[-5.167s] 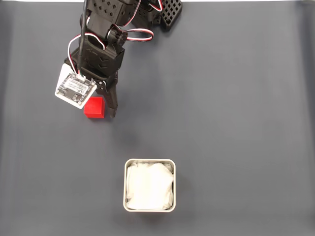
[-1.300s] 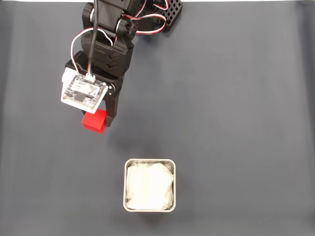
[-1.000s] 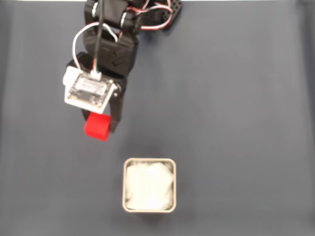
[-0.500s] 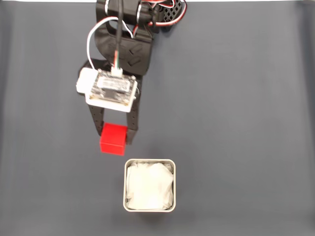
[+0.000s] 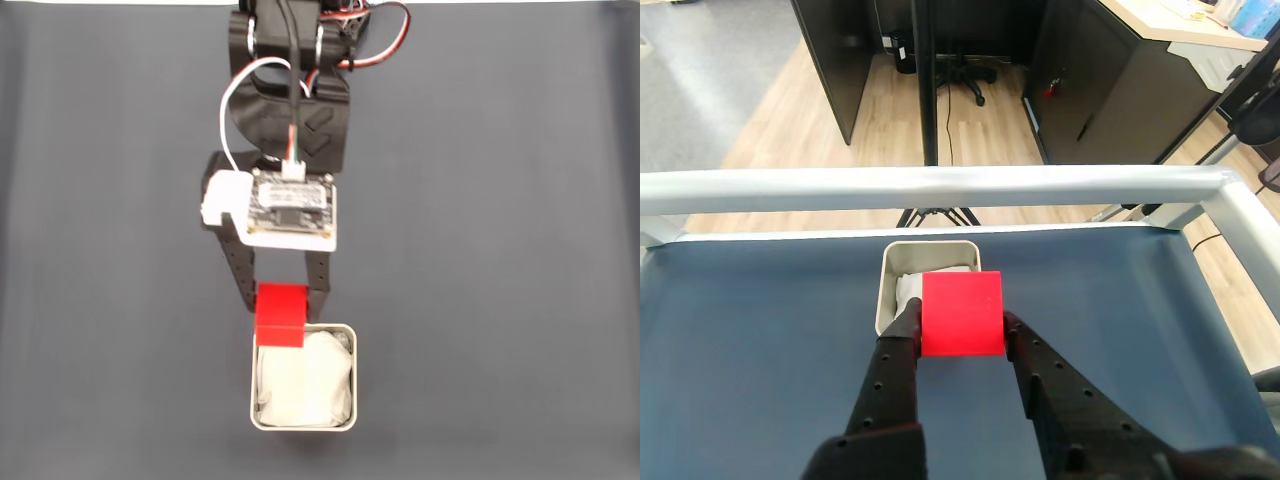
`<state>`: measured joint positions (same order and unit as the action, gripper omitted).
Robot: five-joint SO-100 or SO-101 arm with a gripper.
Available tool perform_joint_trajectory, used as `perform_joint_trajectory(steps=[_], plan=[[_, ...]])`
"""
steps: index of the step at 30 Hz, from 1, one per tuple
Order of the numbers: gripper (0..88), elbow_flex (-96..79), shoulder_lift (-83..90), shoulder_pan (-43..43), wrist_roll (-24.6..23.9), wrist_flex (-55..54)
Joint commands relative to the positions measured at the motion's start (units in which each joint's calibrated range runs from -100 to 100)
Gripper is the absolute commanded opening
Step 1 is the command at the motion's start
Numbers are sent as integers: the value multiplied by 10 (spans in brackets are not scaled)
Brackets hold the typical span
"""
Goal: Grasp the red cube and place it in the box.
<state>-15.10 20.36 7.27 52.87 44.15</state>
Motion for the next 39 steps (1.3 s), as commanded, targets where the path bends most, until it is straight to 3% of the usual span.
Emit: perform_joint_trajectory(steps=[1,39], plan=[[90,44,-11,-14,1,-3],[88,116,-142,-31,-6,-43]])
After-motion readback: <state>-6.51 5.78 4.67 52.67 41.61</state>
